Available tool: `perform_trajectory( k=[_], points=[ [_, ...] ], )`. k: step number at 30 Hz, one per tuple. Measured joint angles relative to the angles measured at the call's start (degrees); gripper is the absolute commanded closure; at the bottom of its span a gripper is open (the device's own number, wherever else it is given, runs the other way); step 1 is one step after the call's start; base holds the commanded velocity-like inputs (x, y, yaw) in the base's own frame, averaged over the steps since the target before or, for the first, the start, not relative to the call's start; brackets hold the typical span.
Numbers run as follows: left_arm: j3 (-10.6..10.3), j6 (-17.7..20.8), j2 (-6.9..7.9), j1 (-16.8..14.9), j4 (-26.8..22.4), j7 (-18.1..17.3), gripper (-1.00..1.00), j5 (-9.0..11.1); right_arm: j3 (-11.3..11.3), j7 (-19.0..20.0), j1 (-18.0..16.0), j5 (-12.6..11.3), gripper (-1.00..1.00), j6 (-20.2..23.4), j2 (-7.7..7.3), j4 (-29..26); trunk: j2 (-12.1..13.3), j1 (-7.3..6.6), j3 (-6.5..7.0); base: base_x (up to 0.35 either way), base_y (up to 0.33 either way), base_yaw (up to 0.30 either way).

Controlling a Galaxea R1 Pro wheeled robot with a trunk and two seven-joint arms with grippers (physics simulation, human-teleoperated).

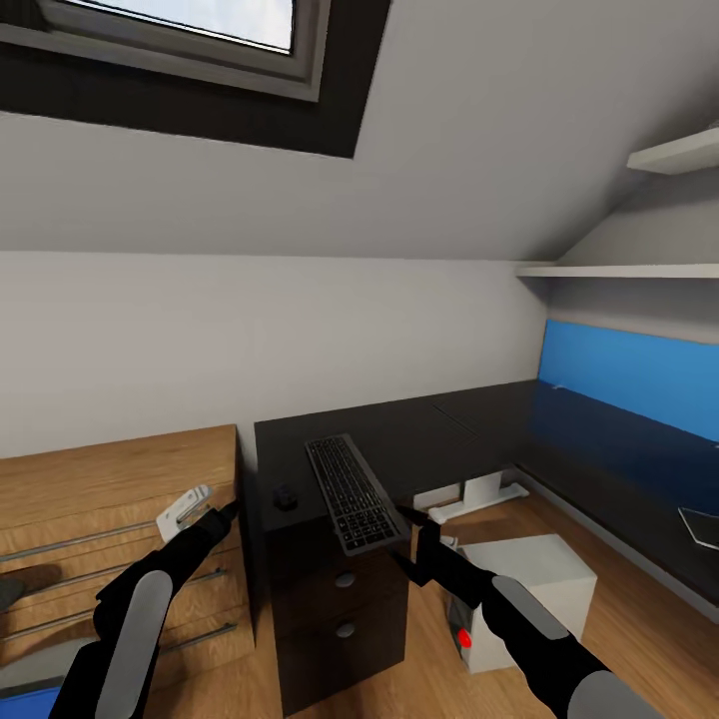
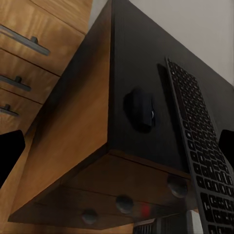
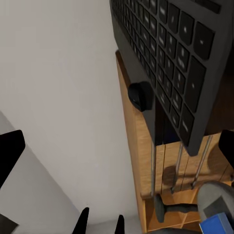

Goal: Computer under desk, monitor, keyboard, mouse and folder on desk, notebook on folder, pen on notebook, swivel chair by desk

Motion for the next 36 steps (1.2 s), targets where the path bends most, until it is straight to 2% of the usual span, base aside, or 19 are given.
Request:
perform_trajectory(
  k=[19,23,28,36],
  points=[
    [0.0,0.0,0.05,0.0,0.0,0.0,-1.0,-0.1,0.0,0.6,0.0,0.2,-1.0,-0.2,-0.24,-1.7,0.0,0.0,0.0,-0.001,0.0,0.0],
    [0.0,0.0,0.04,0.0,0.0,0.0,-1.0,-0.1,0.1,0.6,0.0,0.9,-1.0,-0.2,-0.21,-1.9,0.0,0.0,0.0,0.0,0.0,0.0],
    [0.0,0.0,0.01,0.0,0.0,0.0,-1.0,-0.1,0.1,0.6,0.0,3.0,-1.0,-0.2,-0.12,-2.2,0.0,0.0,0.0,0.0,0.0,0.0],
    [0.0,0.0,0.01,0.0,0.0,0.0,-1.0,-0.1,0.2,0.6,0.0,4.0,-1.0,-0.2,-0.1,-3.1,0.0,0.0,0.0,0.0,0.0,0.0]
  ],
)
